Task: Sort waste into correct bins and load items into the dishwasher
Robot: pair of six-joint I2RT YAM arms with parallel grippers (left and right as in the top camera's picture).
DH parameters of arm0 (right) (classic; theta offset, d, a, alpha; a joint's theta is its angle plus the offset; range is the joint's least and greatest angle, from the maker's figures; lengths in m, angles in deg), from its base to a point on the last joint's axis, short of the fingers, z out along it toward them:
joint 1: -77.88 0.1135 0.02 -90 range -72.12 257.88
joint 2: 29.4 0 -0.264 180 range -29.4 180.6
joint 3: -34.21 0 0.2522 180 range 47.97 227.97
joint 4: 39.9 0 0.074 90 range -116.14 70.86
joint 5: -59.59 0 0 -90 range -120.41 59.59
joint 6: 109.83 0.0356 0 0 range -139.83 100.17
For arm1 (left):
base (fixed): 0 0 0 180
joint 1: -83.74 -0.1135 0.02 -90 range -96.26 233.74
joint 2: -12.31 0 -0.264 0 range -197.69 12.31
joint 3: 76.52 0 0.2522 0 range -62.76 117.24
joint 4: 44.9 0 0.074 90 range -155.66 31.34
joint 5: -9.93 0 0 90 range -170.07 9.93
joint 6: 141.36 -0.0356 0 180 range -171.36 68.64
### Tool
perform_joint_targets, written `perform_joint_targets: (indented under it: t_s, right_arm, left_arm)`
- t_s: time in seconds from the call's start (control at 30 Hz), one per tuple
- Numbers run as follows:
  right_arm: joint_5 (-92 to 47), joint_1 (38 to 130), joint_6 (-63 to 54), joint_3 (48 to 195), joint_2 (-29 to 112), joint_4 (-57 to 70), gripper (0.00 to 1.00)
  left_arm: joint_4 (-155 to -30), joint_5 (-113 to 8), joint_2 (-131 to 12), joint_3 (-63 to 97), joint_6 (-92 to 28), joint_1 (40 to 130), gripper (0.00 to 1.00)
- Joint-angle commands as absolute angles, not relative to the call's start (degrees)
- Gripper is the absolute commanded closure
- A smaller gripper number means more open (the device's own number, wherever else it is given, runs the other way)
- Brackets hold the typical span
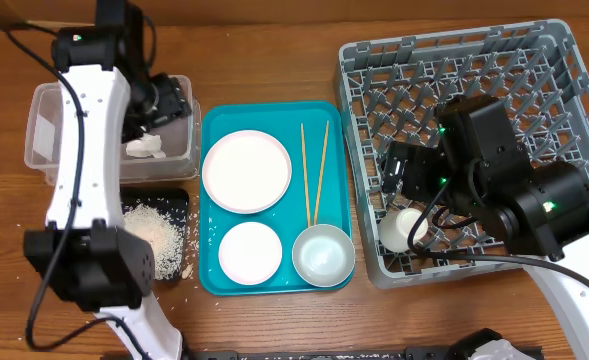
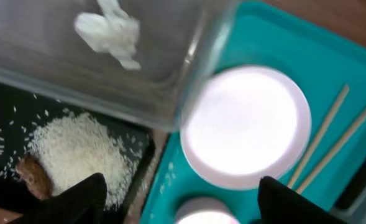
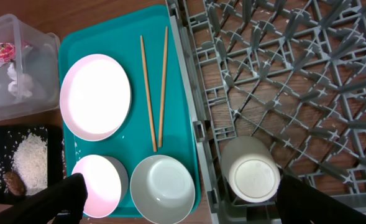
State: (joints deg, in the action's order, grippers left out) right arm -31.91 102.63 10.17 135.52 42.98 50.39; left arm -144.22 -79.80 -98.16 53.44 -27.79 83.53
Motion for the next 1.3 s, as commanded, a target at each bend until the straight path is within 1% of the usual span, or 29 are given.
perform_joint_targets:
  t_s: [0.0, 0.1, 0.2, 0.27, 0.37, 0.43, 0.47, 0.5, 0.53, 0.67, 1.0, 1.17, 1.2, 1.27]
  right_arm:
    - [-32.23, 102.50, 9.98, 136.32, 42.72, 50.30, 0.00]
    - [-32.21, 102.50, 10.00, 136.32, 42.72, 50.50, 0.00]
    - [-32.21, 102.50, 10.00, 136.32, 42.72, 50.48, 0.00]
    - [-32.21, 102.50, 10.00, 136.32, 42.72, 50.48, 0.00]
    - [-32.21, 102.50, 10.00, 136.32, 42.72, 50.48, 0.00]
    - [-32.23, 102.50, 10.00, 136.32, 42.72, 50.48, 0.00]
    - [-32.23, 102.50, 10.00, 136.32, 42.72, 50.48, 0.00]
    - [-32.21, 102.50, 10.00, 136.32, 42.72, 50.48, 0.00]
    - [-32.23, 102.50, 10.00, 136.32, 42.72, 50.48, 0.00]
    - [-32.23, 102.50, 10.00, 136.32, 42.72, 50.48, 0.00]
    - [-32.23, 102.50, 10.00, 136.32, 42.72, 50.48, 0.00]
    - [-32.23, 102.50, 10.00, 136.32, 42.72, 50.48, 0.00]
    - [-32.23, 102.50, 10.00, 136.32, 42.72, 50.48, 0.00]
    - [-32.21, 102.50, 10.00, 136.32, 42.72, 50.48, 0.00]
  left_arm:
    - [-148.29, -80.65, -91.37, 55.26, -28.69, 90.70, 0.20]
    - [-151.57, -83.18, -89.35, 55.26, -26.39, 94.55, 0.20]
    - [-154.37, -83.88, -86.62, 55.26, -24.47, 96.58, 0.21]
    - [-155.48, -84.56, -83.83, 55.19, -24.40, 97.11, 0.27]
    - [-155.48, -85.33, -78.36, 54.71, -24.64, 98.18, 0.29]
    - [-155.48, -88.01, -71.91, 54.71, -24.49, 100.71, 0.31]
    - [-155.46, -88.84, -69.49, 54.71, -24.51, 101.94, 0.28]
    - [-155.48, -89.33, -67.56, 54.71, -24.51, 103.14, 0.16]
    - [-155.48, -89.26, -65.62, 54.71, -24.55, 104.28, 0.00]
    - [-155.46, -87.40, -59.02, 54.71, -24.51, 107.45, 0.00]
    - [-155.46, -87.07, -52.33, 54.71, -24.36, 107.62, 0.00]
    - [-153.88, -94.61, -52.22, 54.16, -25.30, 107.73, 0.00]
    - [-151.70, -97.41, -51.91, 53.33, -26.59, 107.45, 0.00]
    - [-146.13, -98.07, -50.38, 50.77, -32.40, 105.50, 0.00]
